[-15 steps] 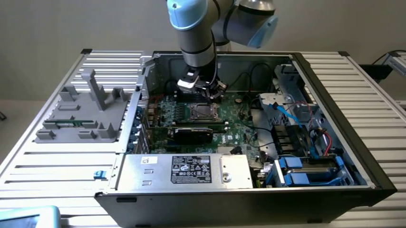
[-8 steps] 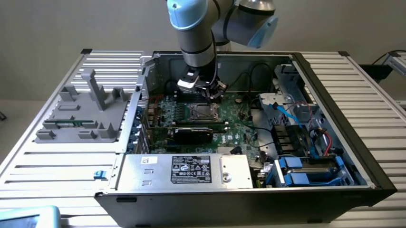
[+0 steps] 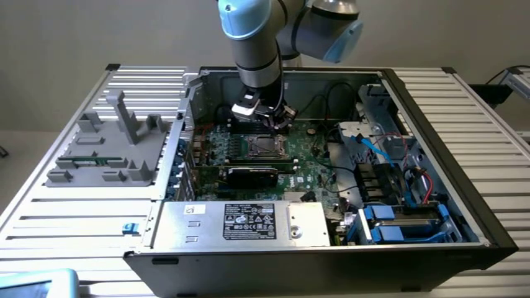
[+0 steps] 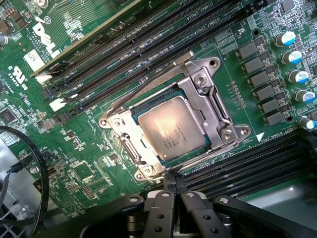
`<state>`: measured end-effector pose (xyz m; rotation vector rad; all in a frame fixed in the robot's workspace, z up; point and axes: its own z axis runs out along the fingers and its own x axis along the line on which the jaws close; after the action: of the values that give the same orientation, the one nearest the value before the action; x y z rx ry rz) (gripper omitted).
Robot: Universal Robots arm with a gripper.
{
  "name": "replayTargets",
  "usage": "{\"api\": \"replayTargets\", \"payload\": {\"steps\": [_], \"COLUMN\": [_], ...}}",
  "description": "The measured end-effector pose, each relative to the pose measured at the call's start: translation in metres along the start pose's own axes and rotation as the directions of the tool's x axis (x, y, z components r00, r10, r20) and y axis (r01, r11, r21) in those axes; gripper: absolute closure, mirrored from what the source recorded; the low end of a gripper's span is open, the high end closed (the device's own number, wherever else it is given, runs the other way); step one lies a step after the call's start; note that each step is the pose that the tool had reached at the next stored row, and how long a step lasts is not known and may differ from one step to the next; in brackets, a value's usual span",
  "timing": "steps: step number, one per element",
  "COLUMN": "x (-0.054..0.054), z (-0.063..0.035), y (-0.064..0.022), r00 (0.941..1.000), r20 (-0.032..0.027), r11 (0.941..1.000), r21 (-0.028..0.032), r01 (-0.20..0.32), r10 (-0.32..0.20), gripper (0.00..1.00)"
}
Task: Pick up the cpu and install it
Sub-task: 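Install the first cpu locking lever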
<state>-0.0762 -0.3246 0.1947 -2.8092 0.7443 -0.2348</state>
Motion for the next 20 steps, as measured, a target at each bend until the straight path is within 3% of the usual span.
{"api": "replayTargets", "payload": {"steps": [20], "x": [0.0006], "z": [-0.0003], "y": [0.0011], "r00": [1.0000], "r20": [0.0008], "r11": [1.0000], "r21": [0.0011], "r01": [0.000], "r10": [0.000], "gripper": [0.89]}}
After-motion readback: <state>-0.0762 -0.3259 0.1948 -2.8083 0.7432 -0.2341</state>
